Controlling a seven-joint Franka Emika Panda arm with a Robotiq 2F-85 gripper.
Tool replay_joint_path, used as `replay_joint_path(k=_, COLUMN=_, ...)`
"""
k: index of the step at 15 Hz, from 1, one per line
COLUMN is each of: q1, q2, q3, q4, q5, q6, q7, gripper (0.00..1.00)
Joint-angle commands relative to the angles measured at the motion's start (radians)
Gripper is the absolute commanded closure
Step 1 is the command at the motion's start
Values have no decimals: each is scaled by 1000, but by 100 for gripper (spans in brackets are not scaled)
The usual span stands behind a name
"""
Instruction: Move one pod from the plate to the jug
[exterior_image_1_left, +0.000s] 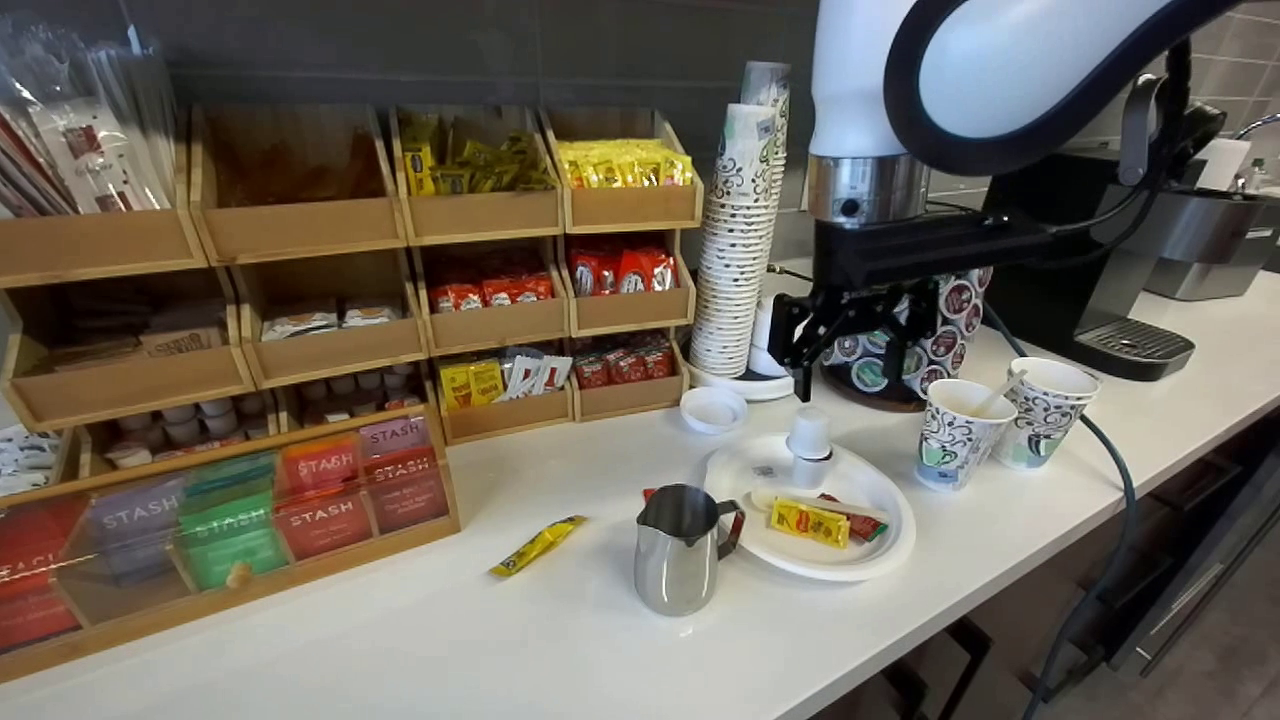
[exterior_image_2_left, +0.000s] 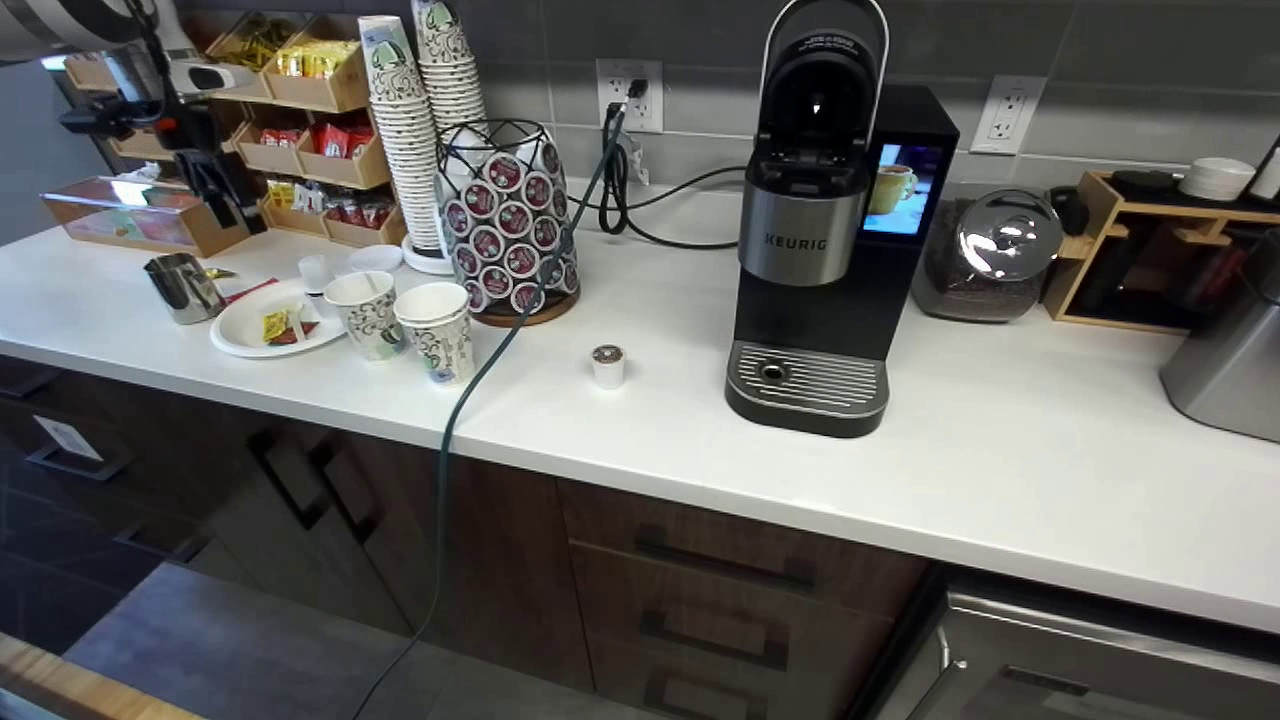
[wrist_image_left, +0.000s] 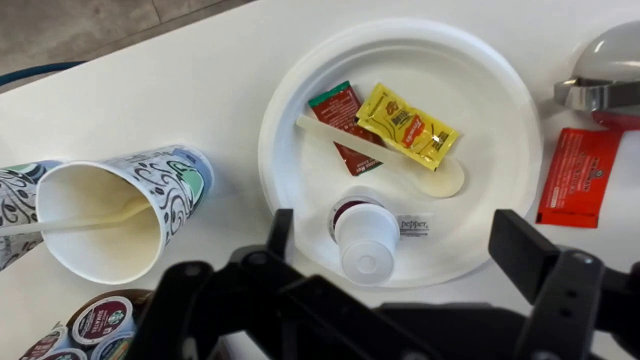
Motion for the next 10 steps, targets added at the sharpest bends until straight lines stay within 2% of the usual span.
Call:
replay_joint_path(k=1, q1=4, q2=58, q3=-40, q4=0, q5=41, q6=80, q7=-1, gripper=0)
replay_joint_path(k=5, q1=16, q2=109, q3=-68, q4=9, q5=48, q6=140, q7=14, gripper=0)
replay_joint_path(k=10, q1=39, q2=148, q3=-95, q4=16, q5=34, q6=198, q7=55, gripper=8)
